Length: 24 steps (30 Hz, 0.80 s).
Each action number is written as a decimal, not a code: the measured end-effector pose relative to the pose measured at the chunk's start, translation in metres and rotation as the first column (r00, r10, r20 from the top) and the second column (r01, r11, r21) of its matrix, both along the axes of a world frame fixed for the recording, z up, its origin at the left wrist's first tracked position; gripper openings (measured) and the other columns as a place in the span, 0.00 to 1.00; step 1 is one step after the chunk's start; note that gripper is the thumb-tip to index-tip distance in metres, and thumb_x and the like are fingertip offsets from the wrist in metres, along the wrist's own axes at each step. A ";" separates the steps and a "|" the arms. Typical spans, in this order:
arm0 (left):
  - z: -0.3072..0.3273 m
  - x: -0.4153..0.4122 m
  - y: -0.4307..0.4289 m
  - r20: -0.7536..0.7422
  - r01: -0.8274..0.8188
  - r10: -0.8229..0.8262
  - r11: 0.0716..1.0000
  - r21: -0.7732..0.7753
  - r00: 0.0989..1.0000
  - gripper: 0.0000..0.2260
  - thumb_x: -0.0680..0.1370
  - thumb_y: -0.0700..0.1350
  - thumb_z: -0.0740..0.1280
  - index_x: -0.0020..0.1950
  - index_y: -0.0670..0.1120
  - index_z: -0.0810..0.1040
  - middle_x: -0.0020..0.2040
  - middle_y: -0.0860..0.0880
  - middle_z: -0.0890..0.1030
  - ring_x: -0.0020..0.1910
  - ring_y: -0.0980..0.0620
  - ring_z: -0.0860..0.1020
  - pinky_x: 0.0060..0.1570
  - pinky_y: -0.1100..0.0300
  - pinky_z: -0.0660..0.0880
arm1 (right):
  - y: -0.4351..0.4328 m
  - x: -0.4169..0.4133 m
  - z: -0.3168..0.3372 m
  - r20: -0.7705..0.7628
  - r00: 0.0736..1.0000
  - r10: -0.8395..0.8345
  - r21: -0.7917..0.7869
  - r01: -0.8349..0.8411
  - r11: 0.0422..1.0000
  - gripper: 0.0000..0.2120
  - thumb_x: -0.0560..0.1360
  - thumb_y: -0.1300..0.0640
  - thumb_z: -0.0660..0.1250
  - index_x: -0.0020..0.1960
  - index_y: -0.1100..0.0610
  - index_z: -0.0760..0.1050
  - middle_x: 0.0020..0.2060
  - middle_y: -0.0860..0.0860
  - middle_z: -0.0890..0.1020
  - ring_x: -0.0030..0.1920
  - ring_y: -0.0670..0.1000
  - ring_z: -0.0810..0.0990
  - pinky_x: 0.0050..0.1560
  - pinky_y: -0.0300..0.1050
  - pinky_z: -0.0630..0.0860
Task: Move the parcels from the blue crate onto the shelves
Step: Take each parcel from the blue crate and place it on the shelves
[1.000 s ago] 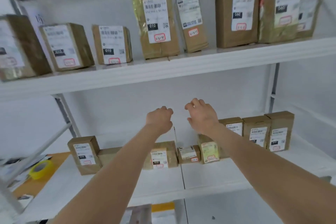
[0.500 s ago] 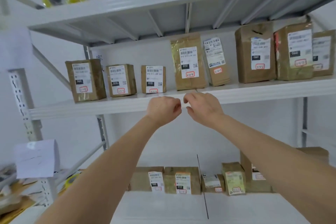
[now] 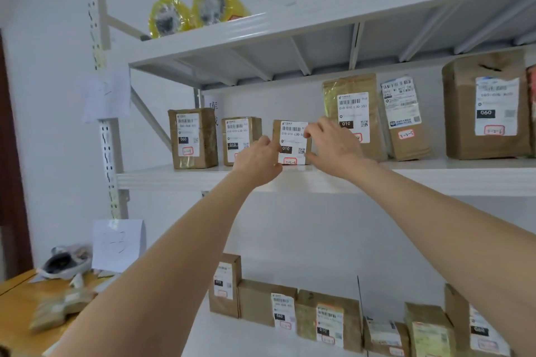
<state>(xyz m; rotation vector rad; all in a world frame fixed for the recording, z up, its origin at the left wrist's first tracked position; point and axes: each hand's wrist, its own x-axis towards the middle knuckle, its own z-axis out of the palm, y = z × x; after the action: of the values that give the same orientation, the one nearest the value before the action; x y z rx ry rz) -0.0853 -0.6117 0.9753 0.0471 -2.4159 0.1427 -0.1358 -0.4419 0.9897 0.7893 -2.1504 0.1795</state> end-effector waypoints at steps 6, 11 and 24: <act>0.011 -0.004 -0.052 0.024 -0.079 0.078 0.995 0.060 0.997 0.22 0.77 0.49 0.64 0.69 0.46 0.66 0.64 0.46 0.69 0.58 0.45 0.74 0.49 0.52 0.75 | -0.051 -0.013 0.012 -0.001 1.000 0.029 -0.008 -0.029 1.000 0.18 0.75 0.51 0.65 0.63 0.52 0.67 0.62 0.52 0.68 0.62 0.55 0.69 0.51 0.45 0.65; 0.031 -0.024 -0.111 0.010 -0.127 0.126 0.987 0.099 0.992 0.27 0.75 0.50 0.68 0.72 0.47 0.63 0.69 0.45 0.65 0.63 0.44 0.71 0.57 0.49 0.75 | -0.087 -0.036 0.022 0.028 1.000 -0.010 -0.001 0.010 1.000 0.27 0.74 0.48 0.67 0.70 0.50 0.63 0.69 0.53 0.63 0.68 0.56 0.65 0.62 0.52 0.68; 0.094 -0.084 -0.249 -0.118 -0.170 0.172 0.985 0.028 0.978 0.44 0.71 0.59 0.70 0.78 0.51 0.46 0.76 0.47 0.57 0.75 0.43 0.54 0.69 0.33 0.55 | -0.226 -0.090 0.054 0.163 0.984 -0.075 -0.032 0.082 0.996 0.49 0.69 0.41 0.73 0.77 0.45 0.44 0.77 0.53 0.39 0.77 0.59 0.44 0.71 0.58 0.62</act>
<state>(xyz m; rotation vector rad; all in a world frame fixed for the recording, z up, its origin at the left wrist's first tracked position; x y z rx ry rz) -0.1695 -0.8607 1.0692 0.2649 -2.2907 0.1909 -0.2262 -0.6684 1.0440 0.6867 -2.3195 0.2506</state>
